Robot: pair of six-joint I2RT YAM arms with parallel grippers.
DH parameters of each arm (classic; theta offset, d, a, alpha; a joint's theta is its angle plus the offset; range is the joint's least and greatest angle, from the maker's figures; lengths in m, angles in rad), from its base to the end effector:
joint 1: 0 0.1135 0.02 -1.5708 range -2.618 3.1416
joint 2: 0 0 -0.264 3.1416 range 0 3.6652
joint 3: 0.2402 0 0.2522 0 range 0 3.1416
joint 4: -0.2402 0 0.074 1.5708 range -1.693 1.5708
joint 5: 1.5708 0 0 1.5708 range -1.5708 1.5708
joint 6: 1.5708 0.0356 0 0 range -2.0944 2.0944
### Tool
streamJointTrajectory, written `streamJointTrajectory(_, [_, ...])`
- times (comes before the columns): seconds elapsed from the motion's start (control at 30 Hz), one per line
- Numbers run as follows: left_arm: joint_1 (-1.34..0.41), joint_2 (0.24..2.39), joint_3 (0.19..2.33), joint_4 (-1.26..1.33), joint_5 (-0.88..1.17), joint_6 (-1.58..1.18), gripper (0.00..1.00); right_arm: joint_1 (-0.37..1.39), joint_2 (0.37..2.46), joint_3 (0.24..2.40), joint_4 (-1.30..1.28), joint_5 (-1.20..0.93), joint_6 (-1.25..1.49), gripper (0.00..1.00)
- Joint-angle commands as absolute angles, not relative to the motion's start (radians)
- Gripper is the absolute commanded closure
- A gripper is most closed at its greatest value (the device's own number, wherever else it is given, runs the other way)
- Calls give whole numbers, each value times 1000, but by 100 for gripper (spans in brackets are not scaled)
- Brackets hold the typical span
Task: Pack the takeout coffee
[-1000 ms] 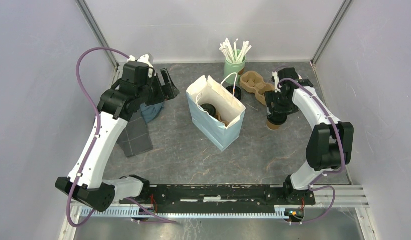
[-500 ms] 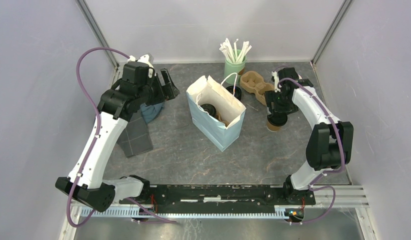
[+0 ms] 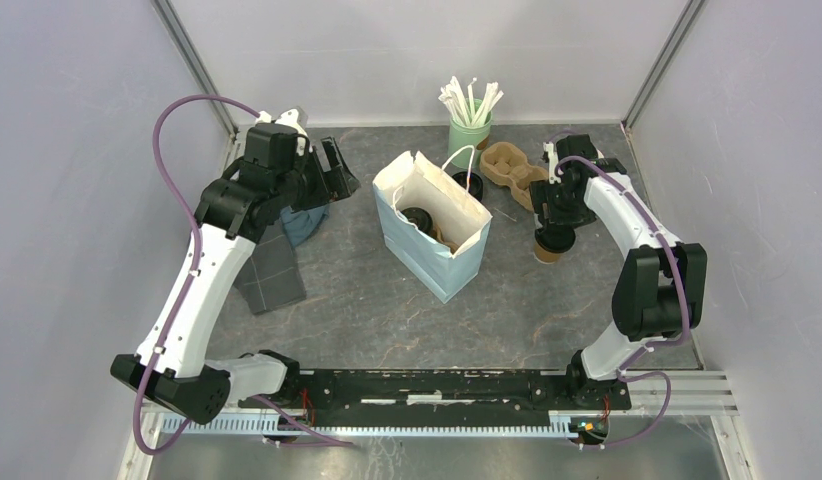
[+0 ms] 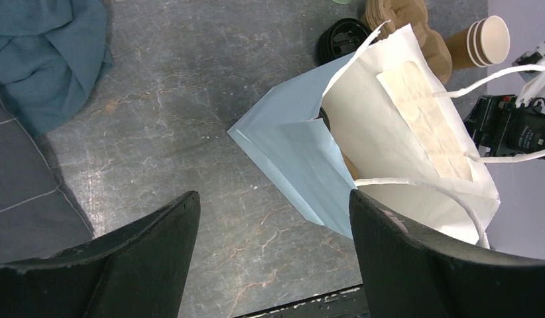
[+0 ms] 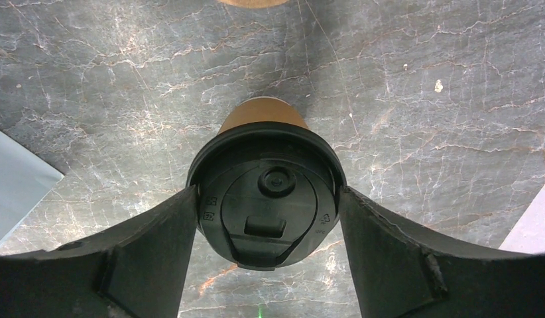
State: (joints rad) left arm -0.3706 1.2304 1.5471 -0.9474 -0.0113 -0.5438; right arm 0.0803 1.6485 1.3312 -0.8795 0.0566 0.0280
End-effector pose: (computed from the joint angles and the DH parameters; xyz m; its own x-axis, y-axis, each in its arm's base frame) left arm 0.2187 -0.0845 0.4310 -0.6534 -0.3012 -0.6946 0.0182 0.9109 -0.4121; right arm 0.3311 0.0246 0.2553 -0.9292 -0.0467 -0.3667 -0.0335 0.9985 -0.0424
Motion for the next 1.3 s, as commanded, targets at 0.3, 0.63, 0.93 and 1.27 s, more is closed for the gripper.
streamJointTrajectory(0.3, [-364, 1207, 1553, -918, 35, -504, 12, 77, 1598, 1281, -854, 53, 24, 24])
streamJointTrajectory(0.63, [-364, 1302, 1635, -934, 43, -497, 7, 79, 1463, 1355, -911, 9, 32, 70])
streamJointTrajectory(0.93, [-373, 1567, 1841, -950, 168, -414, 7, 80, 1063, 1194, -837, -193, 106, 100])
streamJointTrajectory(1.27, [-413, 1777, 1963, -956, 177, -266, 33, 79, 778, 1161, -905, -172, 76, 100])
